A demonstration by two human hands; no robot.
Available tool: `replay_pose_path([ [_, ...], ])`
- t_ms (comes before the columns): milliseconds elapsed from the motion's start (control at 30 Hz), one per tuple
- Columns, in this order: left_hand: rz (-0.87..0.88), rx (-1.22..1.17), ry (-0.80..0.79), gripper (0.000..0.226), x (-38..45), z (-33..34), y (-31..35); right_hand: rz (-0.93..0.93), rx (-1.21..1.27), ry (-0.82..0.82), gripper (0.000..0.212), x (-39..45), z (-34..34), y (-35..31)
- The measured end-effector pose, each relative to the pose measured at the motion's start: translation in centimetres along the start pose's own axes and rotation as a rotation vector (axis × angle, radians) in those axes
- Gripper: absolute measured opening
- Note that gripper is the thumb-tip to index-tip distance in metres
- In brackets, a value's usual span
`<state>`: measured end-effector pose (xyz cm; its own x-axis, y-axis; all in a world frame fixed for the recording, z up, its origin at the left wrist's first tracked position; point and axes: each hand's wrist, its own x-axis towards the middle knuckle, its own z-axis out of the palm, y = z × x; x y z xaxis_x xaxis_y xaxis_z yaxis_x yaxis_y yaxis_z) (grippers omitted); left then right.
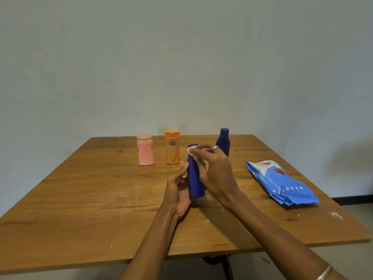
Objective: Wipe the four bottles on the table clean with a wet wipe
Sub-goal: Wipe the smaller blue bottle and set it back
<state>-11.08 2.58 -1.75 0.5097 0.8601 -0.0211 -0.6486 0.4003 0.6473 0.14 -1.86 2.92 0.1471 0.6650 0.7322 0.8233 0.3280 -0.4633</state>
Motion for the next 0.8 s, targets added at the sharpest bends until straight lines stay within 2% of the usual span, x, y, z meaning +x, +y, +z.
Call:
replay_pose_path([
  [100,0.002,-0.017,-0.007,0.038,0.2,-0.5,-0.2,-0.047,-0.038,-0.094,0.034,-2.1,-0.2,-0.2],
  [200,-0.009,-0.010,0.008,0.042,0.5,-0.5,-0.1,-0.019,0.026,-0.205,0.037,-4.8,-1.0,-0.3],
  [300,-0.010,0.108,0.033,0.045,0.4,0.1,0.1,-0.074,-0.116,-0.306,0.038,-7.3,-1.2,-0.3],
  [367,-0.015,0.148,0.037,0.045,0.3,0.4,0.2,-0.077,-0.132,-0.316,0.036,-7.7,-1.3,-0.1],
  [467,-0.033,0.111,0.034,0.045,0.1,0.4,0.1,-0.035,-0.057,-0.223,0.038,-6.6,-1.3,0.3],
  [567,-0.053,0.052,0.009,0.041,0.0,0.1,0.0,0.026,-0.004,-0.018,0.036,-3.9,-1.0,0.4],
  [667,-0.033,0.112,-0.060,0.043,0.0,0.4,-0.2,0.072,0.043,0.159,0.028,-1.0,-0.8,0.3],
  [800,0.005,0.163,-0.070,0.052,0.0,0.8,-0.3,0.063,0.038,0.229,0.024,1.0,-1.0,0.4],
])
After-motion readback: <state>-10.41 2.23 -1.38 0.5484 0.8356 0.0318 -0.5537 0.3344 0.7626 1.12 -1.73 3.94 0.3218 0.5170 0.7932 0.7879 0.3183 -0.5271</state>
